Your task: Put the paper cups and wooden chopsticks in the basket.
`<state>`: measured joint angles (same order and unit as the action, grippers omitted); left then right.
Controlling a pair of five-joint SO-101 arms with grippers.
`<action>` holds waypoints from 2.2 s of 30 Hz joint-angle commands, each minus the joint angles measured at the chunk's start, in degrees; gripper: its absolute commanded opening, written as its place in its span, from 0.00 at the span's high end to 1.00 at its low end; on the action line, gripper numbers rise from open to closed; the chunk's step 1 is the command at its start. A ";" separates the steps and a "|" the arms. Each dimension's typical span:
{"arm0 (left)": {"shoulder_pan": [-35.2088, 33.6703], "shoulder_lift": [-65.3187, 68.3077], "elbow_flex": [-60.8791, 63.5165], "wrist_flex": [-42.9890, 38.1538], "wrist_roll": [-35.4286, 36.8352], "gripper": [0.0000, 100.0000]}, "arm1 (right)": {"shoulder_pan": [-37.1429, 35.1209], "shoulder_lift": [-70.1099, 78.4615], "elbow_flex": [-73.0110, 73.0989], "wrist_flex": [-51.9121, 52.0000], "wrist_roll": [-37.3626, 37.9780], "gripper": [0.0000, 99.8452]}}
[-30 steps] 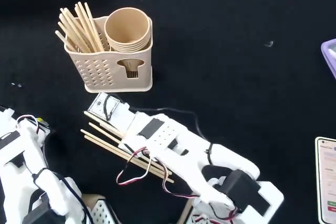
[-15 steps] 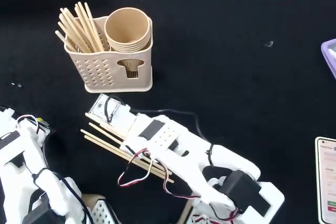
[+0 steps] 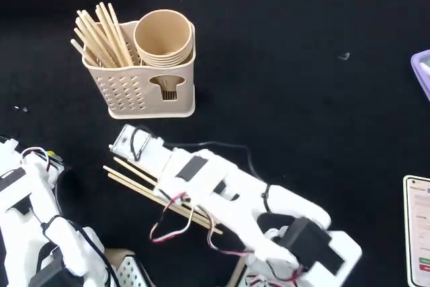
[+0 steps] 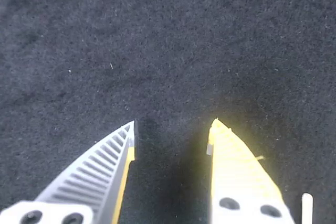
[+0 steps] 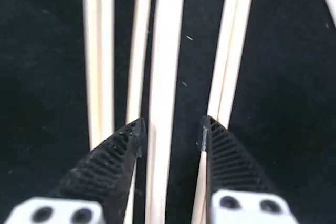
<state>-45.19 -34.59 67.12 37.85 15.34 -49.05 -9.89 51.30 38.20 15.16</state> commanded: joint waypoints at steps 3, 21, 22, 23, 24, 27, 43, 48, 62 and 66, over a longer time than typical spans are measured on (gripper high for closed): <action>0.66 -1.41 -1.89 -0.70 0.00 0.78 | 2.46 6.81 -6.02 0.26 0.62 0.87; 0.66 -1.41 -1.89 -0.70 0.00 0.78 | 2.02 -4.88 -1.63 2.11 3.25 0.99; 0.66 -1.41 -1.89 -0.70 0.00 0.78 | 2.02 -6.11 -0.57 1.14 3.25 0.99; 0.66 -1.41 -1.89 -0.70 0.00 0.78 | 2.02 -7.43 0.75 -0.09 3.25 0.99; 0.66 -1.41 -1.89 -0.70 0.00 0.78 | 2.02 -8.84 2.15 -1.58 3.25 0.99; 0.66 -1.41 -1.89 -0.79 0.00 0.78 | 1.93 -13.67 6.11 -5.36 3.25 0.99; 0.66 -1.41 -1.80 -0.70 0.00 0.78 | 2.55 -34.51 2.86 -14.51 3.25 0.99; 0.66 -1.41 -1.89 -0.62 0.00 0.78 | 2.99 -35.38 -6.81 -14.51 3.25 0.99; 0.75 -1.41 -1.89 -0.62 0.00 0.78 | 8.79 -26.33 -31.08 -15.03 -9.49 0.99; 0.75 -1.41 -1.89 -0.62 0.00 0.78 | 9.76 -17.27 -40.84 -14.86 -12.13 0.99</action>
<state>-45.19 -34.59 67.12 37.85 15.34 -41.05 -34.15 21.49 24.75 5.67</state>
